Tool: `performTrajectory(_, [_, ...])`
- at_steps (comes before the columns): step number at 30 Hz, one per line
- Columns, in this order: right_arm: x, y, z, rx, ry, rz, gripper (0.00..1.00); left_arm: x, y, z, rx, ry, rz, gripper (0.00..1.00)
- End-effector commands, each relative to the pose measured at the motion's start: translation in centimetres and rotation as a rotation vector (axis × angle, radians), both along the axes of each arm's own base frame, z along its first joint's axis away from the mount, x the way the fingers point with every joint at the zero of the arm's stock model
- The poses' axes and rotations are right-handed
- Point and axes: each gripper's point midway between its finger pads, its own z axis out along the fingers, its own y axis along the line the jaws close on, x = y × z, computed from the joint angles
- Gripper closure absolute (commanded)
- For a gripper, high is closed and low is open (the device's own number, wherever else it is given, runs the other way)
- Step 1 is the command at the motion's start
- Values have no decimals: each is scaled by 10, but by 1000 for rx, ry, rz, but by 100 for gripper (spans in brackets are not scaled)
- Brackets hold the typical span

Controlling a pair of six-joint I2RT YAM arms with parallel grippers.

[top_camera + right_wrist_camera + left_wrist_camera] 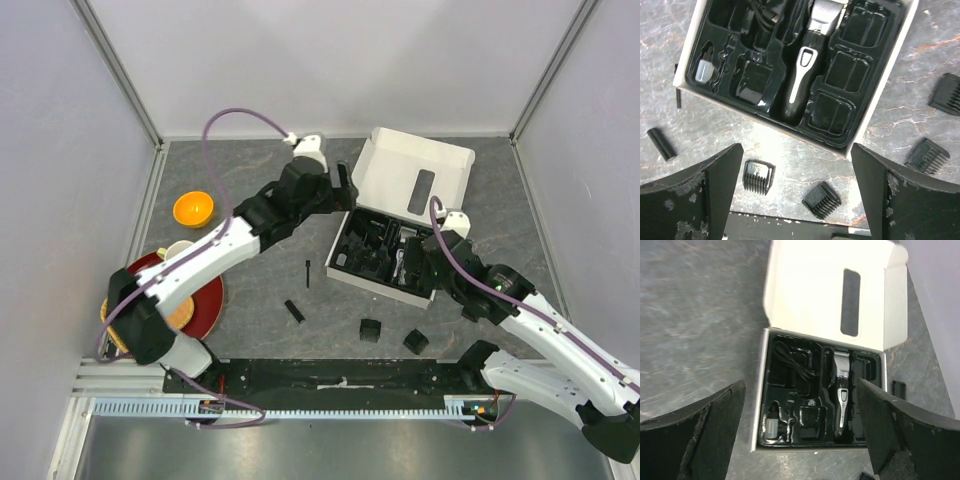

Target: Sort the hair-cutting tools

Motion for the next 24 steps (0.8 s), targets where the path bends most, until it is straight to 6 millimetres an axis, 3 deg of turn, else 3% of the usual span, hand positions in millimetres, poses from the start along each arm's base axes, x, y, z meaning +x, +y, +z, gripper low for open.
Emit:
performTrajectory(1, [-5,22,1,70,13,113,2,-8,63,31,33,-89,182,1])
performTrajectory(7, [-11,46,-14,169,89,134,2,-37,133,41,116,-100,295,0])
performTrajectory(11, [-21,56,-30,225,144,70,7,-72,167,48,116,-100,295,0])
performTrajectory(13, [-32,71,-32,267,160,63,8,-86,173,33,127,-76,269,1])
performTrajectory(15, [-34,74,-37,245,135,31,7,-102,180,34,100,-93,235,2])
performTrajectory(16, [-45,86,-45,221,153,59,8,-108,183,23,113,-83,221,2])
performTrajectory(18, [-48,95,-52,206,159,22,7,-117,191,24,93,-110,211,2])
performTrajectory(24, [-68,123,-99,31,222,-20,4,-126,199,-2,125,-128,186,2])
